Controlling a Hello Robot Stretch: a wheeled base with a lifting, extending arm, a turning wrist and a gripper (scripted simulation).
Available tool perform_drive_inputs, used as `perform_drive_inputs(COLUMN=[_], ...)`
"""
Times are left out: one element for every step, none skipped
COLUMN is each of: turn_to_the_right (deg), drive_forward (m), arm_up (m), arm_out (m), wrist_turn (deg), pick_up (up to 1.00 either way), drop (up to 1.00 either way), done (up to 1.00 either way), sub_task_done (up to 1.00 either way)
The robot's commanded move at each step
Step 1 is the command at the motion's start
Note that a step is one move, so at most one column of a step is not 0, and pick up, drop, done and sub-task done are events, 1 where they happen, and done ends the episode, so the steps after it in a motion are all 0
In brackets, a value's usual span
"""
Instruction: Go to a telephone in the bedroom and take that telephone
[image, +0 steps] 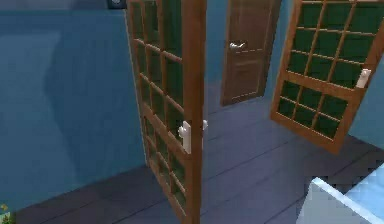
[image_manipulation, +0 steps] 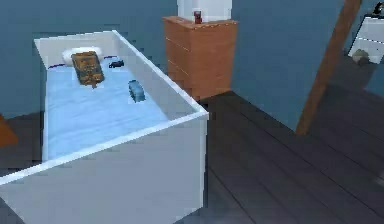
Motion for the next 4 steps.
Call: perform_drive_inputs(turn_to_the_right=[45.0, 45.0, 36.0, 0.0], drive_forward=[0.0, 0.0, 0.0, 0.8], arm_up=[0.0, 0.0, 0.0, 0.0], arm_out=[0.0, 0.0, 0.0, 0.0], wrist_turn=[0.0, 0.0, 0.0, 0.0], pick_up=[0.0, 0.0, 0.0, 0.0], drop=[0.0, 0.0, 0.0, 0.0], done=[0.0, 0.0, 0.0, 0.0], sub_task_done=[0.0, 0.0, 0.0, 0.0])
